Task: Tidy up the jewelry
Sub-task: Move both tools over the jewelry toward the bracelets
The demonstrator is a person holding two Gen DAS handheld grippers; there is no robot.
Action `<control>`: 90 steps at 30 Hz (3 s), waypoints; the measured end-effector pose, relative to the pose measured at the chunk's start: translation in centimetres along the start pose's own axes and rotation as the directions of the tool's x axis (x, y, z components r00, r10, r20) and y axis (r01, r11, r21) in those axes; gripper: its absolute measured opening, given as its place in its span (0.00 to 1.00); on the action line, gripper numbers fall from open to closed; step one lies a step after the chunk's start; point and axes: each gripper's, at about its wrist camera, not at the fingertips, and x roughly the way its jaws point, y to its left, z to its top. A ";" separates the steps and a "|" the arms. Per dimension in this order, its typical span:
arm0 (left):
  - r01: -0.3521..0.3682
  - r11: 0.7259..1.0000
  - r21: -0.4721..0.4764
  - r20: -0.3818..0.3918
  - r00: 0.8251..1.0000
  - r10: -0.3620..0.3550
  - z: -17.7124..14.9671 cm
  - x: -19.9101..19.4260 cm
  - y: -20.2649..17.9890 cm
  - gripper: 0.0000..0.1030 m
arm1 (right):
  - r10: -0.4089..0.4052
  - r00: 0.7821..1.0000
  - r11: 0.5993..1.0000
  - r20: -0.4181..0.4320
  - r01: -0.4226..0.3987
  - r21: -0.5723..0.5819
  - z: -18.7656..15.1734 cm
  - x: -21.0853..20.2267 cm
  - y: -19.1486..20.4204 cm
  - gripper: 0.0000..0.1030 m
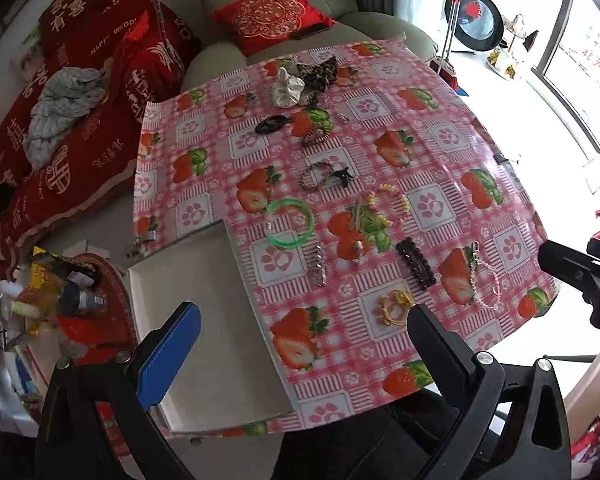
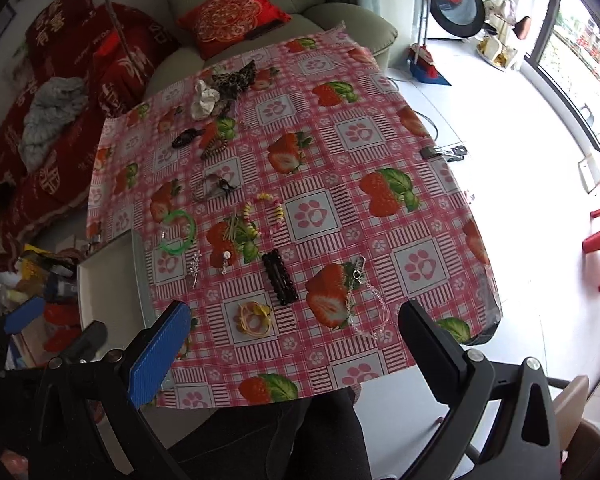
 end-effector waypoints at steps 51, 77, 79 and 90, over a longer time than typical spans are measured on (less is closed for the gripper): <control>0.141 0.978 0.151 -0.102 0.987 -0.127 4.5 8.4 4.0 1.00 | -0.082 0.991 0.975 -0.103 0.101 0.197 0.0 6.2 3.5 1.00; 0.136 0.980 0.144 -0.111 0.987 -0.120 4.5 9.4 4.7 1.00 | -0.080 0.991 0.976 -0.111 0.101 0.195 0.5 6.7 3.8 1.00; 0.134 0.981 0.142 -0.116 0.986 -0.118 4.5 9.6 4.8 1.00 | -0.079 0.991 0.975 -0.111 0.100 0.196 0.5 6.7 3.7 1.00; 0.113 0.985 0.128 -0.121 0.988 -0.098 5.6 10.8 5.4 1.00 | -0.078 0.990 0.976 -0.115 0.099 0.192 0.5 7.7 3.9 1.00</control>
